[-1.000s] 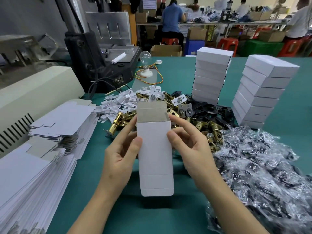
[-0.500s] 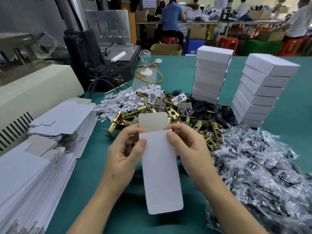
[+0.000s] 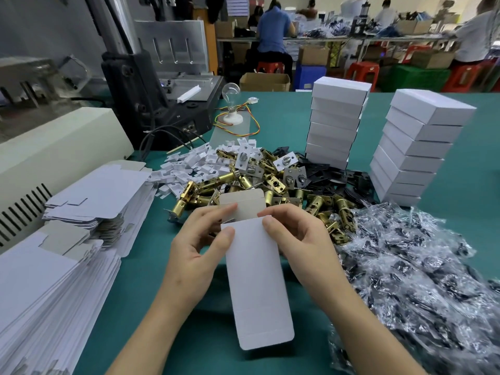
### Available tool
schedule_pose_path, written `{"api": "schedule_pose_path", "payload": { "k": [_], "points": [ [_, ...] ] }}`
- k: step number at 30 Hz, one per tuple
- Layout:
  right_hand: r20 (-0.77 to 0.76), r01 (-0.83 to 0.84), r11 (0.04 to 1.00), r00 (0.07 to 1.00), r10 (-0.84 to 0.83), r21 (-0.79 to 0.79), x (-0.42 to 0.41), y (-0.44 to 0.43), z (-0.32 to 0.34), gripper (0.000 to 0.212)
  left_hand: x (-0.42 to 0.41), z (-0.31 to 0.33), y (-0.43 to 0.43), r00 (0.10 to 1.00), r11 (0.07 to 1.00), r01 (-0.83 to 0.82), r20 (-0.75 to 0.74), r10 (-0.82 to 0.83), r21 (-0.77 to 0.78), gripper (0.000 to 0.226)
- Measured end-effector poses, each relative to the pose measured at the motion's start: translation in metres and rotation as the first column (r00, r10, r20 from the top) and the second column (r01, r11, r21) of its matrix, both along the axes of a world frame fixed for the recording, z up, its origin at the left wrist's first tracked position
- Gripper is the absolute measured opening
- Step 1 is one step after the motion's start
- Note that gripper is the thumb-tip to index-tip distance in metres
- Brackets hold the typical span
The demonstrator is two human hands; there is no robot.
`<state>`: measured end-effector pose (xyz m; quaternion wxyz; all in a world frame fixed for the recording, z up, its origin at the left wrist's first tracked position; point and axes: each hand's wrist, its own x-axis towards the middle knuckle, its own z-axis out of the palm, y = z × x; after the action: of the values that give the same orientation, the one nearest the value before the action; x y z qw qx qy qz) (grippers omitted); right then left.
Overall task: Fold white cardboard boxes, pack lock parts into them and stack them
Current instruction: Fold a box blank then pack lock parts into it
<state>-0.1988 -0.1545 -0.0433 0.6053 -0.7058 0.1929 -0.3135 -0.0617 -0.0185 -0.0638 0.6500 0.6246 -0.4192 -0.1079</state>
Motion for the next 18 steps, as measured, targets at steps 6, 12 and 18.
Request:
{"api": "schedule_pose_path", "payload": {
  "k": [6, 12, 18],
  "points": [
    [0.005, -0.007, 1.0, 1.0, 0.007, 0.0, 0.0001, -0.0033, -0.0031, 0.008, -0.002, -0.0005, -0.0004, 0.995, 0.996, -0.027, 0.098, 0.018, 0.089, 0.035],
    [0.056, -0.011, 0.999, 0.998, 0.009, 0.052, 0.0027, -0.004, -0.0054, 0.039, -0.0022, 0.0, 0.0001, 0.999, 1.0, -0.015, -0.03, 0.015, 0.003, 0.057],
    [0.061, -0.061, 0.998, 0.996, 0.059, 0.03, 0.0021, -0.0029, -0.0041, 0.013, -0.0017, 0.0027, 0.002, 0.999, 0.999, 0.052, -0.008, -0.052, 0.016, 0.027]
  ]
}}
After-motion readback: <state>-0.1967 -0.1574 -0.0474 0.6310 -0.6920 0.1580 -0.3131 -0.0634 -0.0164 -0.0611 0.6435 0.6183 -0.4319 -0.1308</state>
